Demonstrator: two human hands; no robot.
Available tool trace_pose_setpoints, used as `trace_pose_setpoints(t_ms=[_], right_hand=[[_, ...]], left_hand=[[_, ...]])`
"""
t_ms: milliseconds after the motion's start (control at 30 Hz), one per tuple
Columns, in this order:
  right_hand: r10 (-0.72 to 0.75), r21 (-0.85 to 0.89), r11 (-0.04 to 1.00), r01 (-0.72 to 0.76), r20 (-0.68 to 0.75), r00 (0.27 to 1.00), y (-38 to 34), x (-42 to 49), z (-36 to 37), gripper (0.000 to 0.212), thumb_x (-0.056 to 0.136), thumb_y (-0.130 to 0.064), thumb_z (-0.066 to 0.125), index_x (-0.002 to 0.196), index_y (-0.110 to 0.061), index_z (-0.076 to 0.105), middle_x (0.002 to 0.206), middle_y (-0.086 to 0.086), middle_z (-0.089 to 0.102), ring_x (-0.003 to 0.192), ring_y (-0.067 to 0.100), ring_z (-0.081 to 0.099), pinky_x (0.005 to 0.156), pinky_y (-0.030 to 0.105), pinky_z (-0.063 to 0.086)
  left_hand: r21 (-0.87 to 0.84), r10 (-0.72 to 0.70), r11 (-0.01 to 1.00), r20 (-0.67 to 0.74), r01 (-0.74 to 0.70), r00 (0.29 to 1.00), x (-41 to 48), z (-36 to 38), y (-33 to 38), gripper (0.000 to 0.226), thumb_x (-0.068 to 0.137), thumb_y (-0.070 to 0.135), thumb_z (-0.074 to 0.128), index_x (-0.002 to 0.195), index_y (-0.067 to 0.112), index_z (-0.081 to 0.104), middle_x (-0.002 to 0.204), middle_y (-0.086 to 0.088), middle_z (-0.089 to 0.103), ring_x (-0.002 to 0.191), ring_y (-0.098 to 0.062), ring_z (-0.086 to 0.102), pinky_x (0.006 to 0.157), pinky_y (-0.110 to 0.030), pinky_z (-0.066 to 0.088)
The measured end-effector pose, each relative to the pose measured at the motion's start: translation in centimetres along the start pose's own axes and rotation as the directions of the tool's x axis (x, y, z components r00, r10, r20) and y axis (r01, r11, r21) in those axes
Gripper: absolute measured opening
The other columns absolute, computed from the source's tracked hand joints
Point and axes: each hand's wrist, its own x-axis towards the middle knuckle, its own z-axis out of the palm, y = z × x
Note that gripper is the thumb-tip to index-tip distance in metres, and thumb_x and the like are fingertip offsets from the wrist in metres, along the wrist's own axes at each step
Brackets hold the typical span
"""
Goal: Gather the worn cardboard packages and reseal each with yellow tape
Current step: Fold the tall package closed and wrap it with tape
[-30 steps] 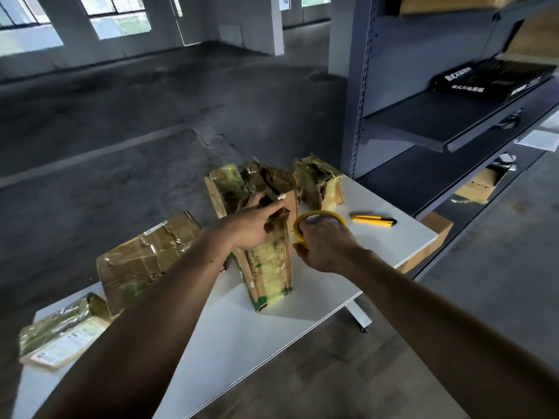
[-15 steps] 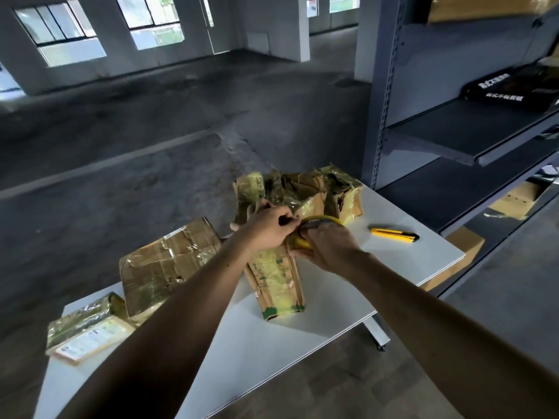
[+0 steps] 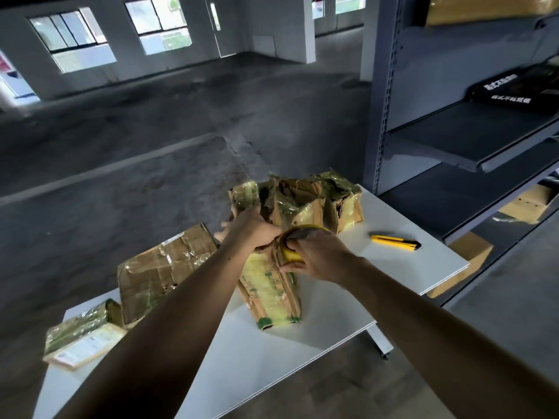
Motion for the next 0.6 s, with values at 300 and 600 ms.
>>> trace_pose_setpoints(t_ms=[300,600], right_hand=[[-0.099,0.018,0.995,0.098,0.268,0.958,-3.0,-1.3,-3.0,0.067,0.093,-0.051,0.056,0.147,-0.017,0.039,0.144,0.008,0.051,0.127,0.026,0.049,0.094,0.029,0.039],[-0.011,-0.049,0.999,0.017,0.107,0.994,-6.9,-1.3,-3.4,0.05,0.095,-0.056,0.051,0.126,-0.017,0.055,0.119,0.009,0.063,0.108,0.029,0.059,0.078,0.033,0.043]], left_hand=[[-0.025,0.21,0.977,-0.029,-0.211,0.977,-7.2,-3.8,-2.2,0.072,0.078,0.028,0.076,0.145,0.03,0.048,0.147,-0.004,0.043,0.129,-0.028,0.05,0.105,-0.031,0.043],[0.126,0.339,0.926,0.14,-0.357,0.93,-8.4,-5.4,-5.4,0.069,0.086,0.037,0.071,0.148,0.04,0.041,0.166,0.006,0.006,0.149,-0.022,0.02,0.117,-0.033,0.025]])
